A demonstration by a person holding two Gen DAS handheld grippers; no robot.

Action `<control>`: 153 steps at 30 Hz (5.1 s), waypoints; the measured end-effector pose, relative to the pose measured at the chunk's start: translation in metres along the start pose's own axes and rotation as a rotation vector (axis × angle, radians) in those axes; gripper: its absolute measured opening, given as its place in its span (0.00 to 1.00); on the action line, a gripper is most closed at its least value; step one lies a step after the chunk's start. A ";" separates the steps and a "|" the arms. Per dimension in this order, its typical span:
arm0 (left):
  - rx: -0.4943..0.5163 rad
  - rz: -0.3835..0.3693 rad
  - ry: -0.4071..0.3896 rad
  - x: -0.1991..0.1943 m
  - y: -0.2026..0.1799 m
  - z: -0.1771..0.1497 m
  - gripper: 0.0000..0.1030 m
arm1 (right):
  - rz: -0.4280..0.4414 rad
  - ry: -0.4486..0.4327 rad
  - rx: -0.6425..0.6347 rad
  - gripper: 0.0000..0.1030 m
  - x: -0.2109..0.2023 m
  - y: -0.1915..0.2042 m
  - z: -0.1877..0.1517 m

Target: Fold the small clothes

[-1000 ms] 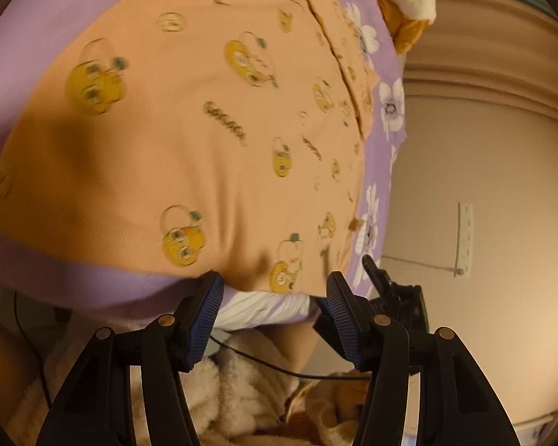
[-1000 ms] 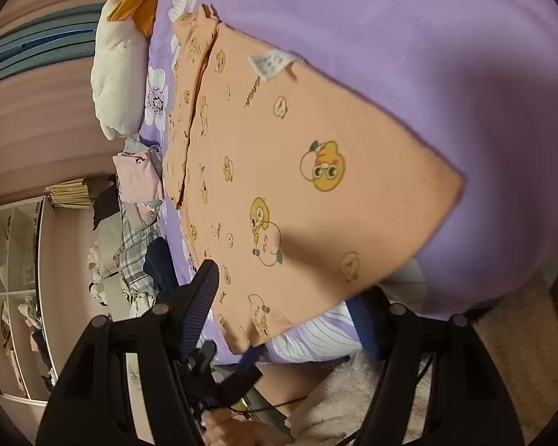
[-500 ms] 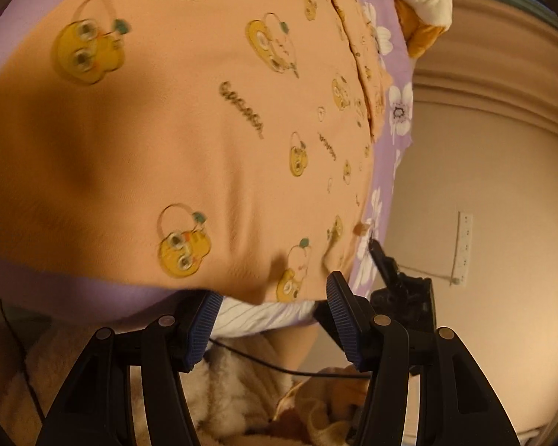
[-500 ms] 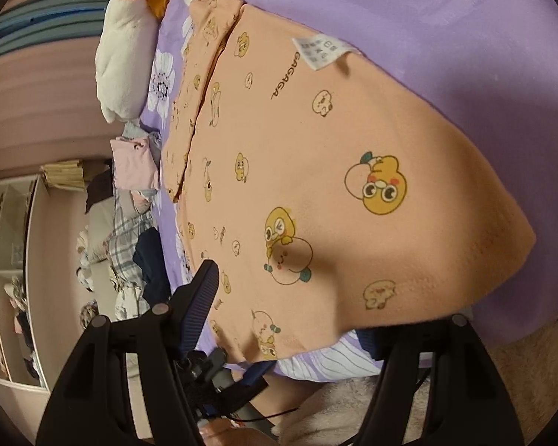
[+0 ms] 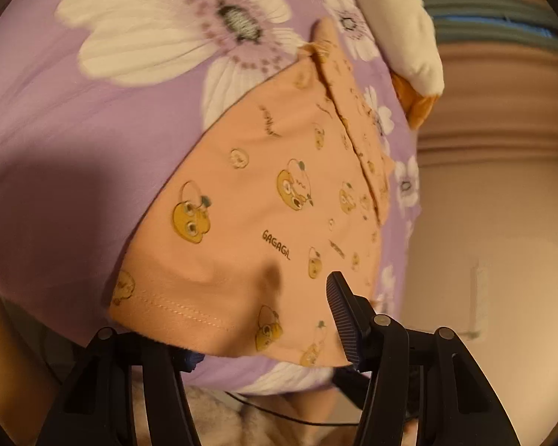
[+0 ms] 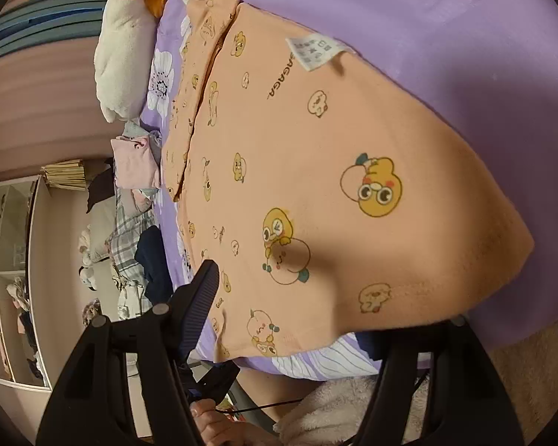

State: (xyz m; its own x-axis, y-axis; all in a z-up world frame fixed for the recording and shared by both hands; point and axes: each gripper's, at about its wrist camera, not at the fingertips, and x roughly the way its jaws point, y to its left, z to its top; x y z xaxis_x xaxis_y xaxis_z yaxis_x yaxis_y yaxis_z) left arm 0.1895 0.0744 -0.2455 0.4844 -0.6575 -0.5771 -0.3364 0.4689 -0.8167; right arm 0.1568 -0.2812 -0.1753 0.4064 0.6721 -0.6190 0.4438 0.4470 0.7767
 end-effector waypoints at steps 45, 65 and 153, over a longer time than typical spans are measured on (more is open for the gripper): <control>0.273 0.115 -0.129 0.043 -0.012 -0.003 0.08 | -0.127 -0.332 -0.244 0.00 0.007 -0.011 0.004; 0.507 0.270 -0.290 0.020 -0.081 -0.003 0.04 | -0.125 -0.287 -0.266 0.05 -0.005 0.004 0.019; -0.013 -0.128 -0.010 0.130 -0.066 0.158 0.68 | 0.169 -0.322 0.084 0.45 0.094 0.067 0.197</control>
State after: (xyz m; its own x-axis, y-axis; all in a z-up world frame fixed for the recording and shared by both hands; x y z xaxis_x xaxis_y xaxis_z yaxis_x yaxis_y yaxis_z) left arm 0.4020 0.0508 -0.2653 0.5324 -0.7054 -0.4679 -0.2816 0.3737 -0.8838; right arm 0.3816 -0.3043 -0.2045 0.7040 0.5059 -0.4984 0.4079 0.2865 0.8669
